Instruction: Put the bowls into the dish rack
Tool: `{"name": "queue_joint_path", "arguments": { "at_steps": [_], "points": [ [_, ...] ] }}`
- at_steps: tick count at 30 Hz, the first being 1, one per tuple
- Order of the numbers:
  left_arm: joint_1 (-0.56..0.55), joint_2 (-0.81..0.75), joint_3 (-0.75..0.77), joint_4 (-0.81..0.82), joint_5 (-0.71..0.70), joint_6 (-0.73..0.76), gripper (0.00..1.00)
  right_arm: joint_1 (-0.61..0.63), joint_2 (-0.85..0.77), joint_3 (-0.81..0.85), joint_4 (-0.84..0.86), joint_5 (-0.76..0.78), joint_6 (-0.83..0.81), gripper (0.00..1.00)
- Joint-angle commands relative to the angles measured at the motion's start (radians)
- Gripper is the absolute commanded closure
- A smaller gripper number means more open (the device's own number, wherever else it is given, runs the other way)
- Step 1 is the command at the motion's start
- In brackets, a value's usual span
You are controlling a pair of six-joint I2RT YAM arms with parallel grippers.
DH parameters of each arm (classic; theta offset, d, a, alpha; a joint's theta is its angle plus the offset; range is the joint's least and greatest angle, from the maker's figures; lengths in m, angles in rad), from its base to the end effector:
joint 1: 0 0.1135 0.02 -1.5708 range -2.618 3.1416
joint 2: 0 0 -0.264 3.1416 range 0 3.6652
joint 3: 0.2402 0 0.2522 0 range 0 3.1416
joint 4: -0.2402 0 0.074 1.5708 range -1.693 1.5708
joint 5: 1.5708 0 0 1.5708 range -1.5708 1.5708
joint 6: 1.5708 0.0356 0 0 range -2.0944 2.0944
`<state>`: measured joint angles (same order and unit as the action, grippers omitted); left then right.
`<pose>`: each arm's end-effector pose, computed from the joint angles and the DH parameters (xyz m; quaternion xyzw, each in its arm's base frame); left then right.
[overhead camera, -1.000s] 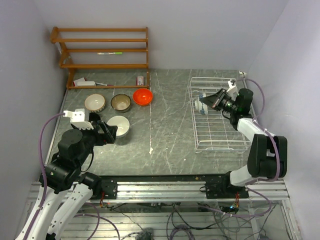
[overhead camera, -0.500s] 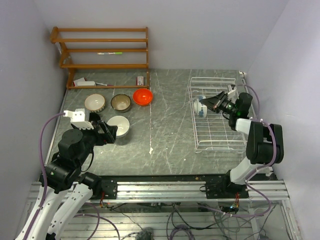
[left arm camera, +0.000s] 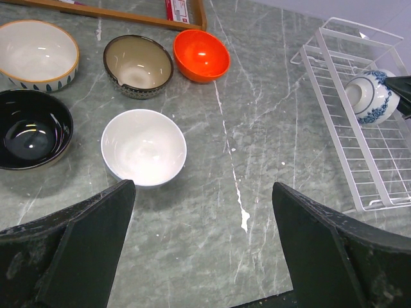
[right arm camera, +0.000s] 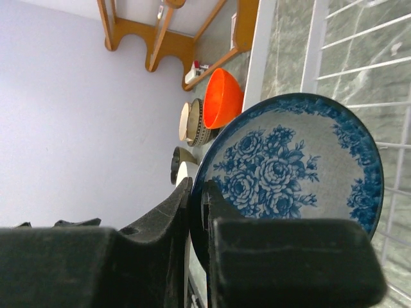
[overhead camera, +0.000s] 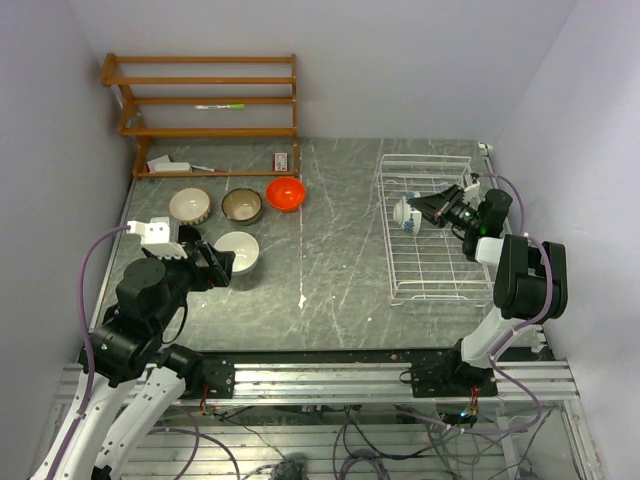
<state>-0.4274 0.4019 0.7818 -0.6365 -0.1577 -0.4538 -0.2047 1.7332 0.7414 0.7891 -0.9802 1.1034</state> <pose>0.0823 -0.0313 0.3356 -0.0585 0.7886 -0.2033 0.5774 0.3378 -0.0399 0.1829 0.1800 0.7236 0.5708 0.3437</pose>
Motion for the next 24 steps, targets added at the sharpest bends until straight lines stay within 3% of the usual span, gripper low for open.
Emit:
{"name": "queue_joint_path", "arguments": {
  "at_steps": [1,7,11,17,24],
  "points": [
    [-0.008,-0.008,0.007,0.0,-0.026,-0.01,0.01,-0.032,0.049,-0.037,-0.09,0.017,-0.022,0.9],
    [-0.008,-0.008,0.007,0.0,-0.027,-0.01,0.01,-0.058,0.057,-0.05,-0.076,0.011,-0.013,0.87],
    [-0.008,-0.009,0.006,0.0,-0.029,-0.011,0.01,-0.059,0.079,-0.078,0.105,-0.036,0.108,0.95],
    [-0.008,-0.005,0.006,0.0,-0.028,-0.012,0.01,-0.034,0.114,-0.095,0.431,-0.065,0.37,0.97],
    [-0.008,-0.002,0.007,-0.003,-0.033,-0.014,0.01,0.012,0.109,-0.032,0.352,-0.013,0.363,0.97]
  ]
}}
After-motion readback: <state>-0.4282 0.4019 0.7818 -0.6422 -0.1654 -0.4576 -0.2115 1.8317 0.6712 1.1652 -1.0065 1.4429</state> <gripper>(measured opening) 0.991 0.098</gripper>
